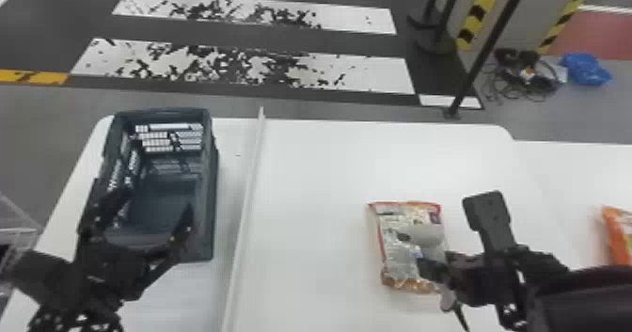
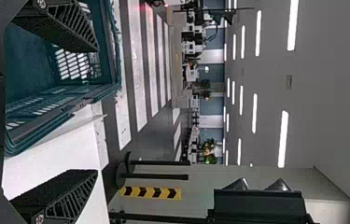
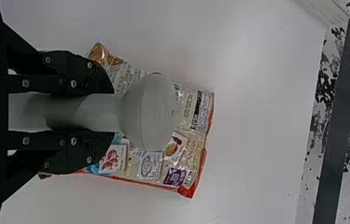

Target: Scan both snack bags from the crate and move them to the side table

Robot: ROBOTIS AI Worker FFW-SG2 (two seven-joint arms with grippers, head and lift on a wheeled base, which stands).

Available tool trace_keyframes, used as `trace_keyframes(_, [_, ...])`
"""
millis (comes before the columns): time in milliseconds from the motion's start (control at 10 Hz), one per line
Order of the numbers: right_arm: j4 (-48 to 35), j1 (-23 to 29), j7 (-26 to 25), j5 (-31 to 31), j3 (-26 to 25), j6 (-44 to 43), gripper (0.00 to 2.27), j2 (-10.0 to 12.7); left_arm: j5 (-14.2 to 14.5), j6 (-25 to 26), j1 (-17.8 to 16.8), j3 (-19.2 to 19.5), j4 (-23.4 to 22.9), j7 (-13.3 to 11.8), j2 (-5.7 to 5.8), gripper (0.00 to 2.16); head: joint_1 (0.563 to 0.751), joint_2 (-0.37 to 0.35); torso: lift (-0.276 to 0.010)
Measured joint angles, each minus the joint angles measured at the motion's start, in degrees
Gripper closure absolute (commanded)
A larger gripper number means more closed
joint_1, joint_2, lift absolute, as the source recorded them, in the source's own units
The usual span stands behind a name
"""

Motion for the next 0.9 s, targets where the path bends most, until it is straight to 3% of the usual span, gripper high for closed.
trace_keyframes(500, [6.66, -6.00, -0.26, 3.62, 6.64, 1.32, 2.25, 0.99, -0.09, 0.00, -0.08, 0.00, 0.15, -0.03, -0.12, 0.07, 0.695, -0.006, -0.029])
trace_keyframes(900, [10.52, -8.67, -0.76, 4.46, 7.10, 0.80, 2.25, 1.16, -0.18, -0.10, -0.08, 0.03, 0.25, 0.00, -0.27, 0.07, 0.695, -0.012, -0.029])
